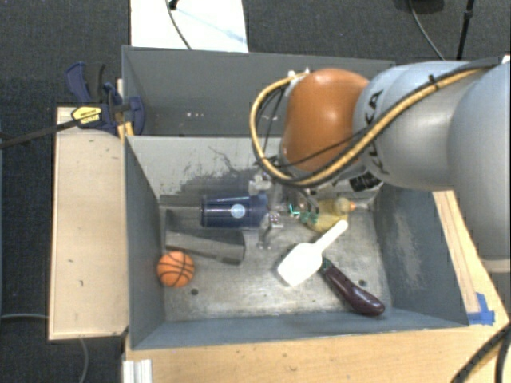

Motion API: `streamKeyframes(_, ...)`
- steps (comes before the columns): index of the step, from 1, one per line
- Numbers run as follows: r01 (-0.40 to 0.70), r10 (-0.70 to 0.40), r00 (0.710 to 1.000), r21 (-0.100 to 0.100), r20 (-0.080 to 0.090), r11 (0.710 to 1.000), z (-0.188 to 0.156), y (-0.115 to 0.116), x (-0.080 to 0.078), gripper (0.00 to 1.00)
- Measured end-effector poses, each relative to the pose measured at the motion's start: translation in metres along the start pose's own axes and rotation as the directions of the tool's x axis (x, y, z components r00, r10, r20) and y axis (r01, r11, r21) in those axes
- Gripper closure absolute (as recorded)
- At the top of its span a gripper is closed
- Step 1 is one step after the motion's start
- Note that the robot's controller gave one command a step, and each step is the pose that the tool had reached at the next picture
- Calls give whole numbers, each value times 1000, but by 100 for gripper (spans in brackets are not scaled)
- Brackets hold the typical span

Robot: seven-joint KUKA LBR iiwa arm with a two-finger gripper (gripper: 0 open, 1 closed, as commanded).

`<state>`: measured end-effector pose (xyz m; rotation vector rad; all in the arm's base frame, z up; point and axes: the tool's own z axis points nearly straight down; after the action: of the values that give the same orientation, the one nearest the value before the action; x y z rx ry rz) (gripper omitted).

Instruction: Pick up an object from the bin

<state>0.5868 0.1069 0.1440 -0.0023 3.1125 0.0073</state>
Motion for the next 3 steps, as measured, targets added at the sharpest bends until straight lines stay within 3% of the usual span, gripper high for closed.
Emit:
streamKeyframes(1,-106,107,994,8,-21,994,60,13,-7,100)
streamKeyframes(2,-107,108,994,8,-21,994,60,13,-7,100)
streamKeyframes(3,-91,91,996,6,-27,996,-39,23,-3,100)
